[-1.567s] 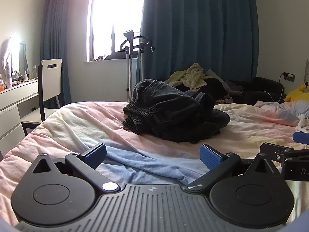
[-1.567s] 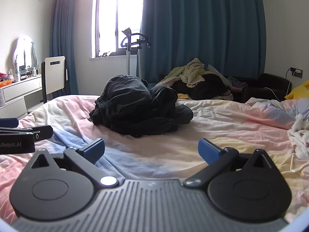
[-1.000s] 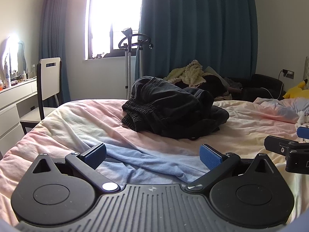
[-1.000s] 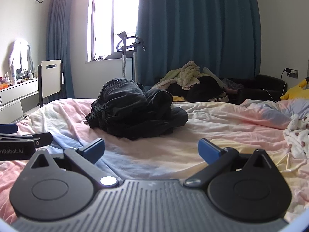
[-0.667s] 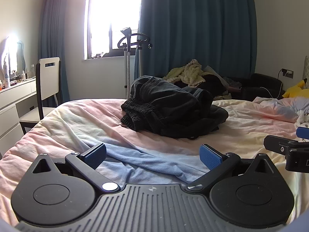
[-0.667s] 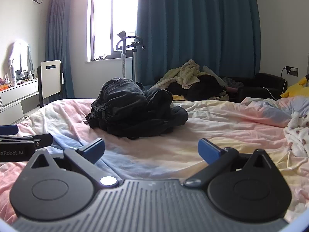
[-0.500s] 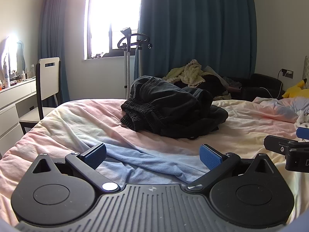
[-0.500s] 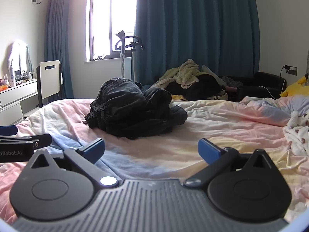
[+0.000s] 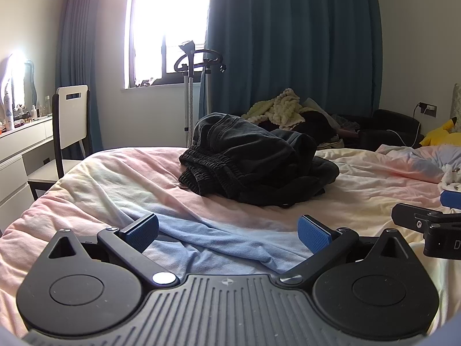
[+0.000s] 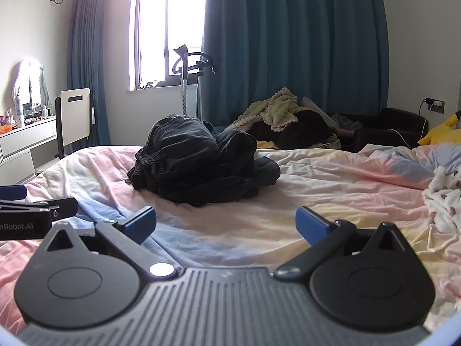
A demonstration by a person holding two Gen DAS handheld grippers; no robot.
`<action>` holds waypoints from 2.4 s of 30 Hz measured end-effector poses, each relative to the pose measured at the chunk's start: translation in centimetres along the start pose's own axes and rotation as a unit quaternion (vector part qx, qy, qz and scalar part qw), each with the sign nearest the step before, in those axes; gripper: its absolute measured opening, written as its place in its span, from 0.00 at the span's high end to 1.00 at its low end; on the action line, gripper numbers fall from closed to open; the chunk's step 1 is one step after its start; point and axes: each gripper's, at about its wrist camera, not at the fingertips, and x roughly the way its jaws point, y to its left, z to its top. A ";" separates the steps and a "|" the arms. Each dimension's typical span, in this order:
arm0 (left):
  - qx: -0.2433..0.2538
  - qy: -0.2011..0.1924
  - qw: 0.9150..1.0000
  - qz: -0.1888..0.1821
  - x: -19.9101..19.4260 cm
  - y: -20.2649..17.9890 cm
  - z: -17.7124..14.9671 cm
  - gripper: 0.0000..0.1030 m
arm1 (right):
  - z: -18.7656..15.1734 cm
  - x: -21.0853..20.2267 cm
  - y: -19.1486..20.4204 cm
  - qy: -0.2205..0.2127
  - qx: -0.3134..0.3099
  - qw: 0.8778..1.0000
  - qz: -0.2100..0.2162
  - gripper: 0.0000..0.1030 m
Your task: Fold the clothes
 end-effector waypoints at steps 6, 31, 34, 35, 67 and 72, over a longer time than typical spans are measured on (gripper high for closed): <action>0.004 -0.003 1.000 -0.003 -0.3 -0.4 -0.1 0.00 | 0.0 0.1 0.1 0.005 -0.002 1.000 0.003 0.00; 0.005 0.009 1.000 -0.001 -0.1 -0.1 0.2 0.00 | -0.3 0.4 0.1 0.004 0.000 1.000 -0.003 0.00; 0.005 0.010 1.000 -0.002 -0.2 -0.1 0.2 0.00 | -0.3 0.3 0.1 0.002 0.000 1.000 -0.003 0.00; 0.005 0.010 1.000 -0.002 -0.2 -0.2 0.2 0.00 | -0.3 0.4 0.1 0.001 0.001 1.000 -0.003 0.00; 0.155 0.030 0.984 0.080 15.5 -4.5 3.8 0.02 | -2.2 3.4 -3.3 0.017 0.115 0.992 -0.042 0.00; 0.226 0.007 0.969 0.104 22.5 -6.6 2.7 0.08 | -2.7 5.4 -4.9 0.027 0.142 0.989 -0.041 0.00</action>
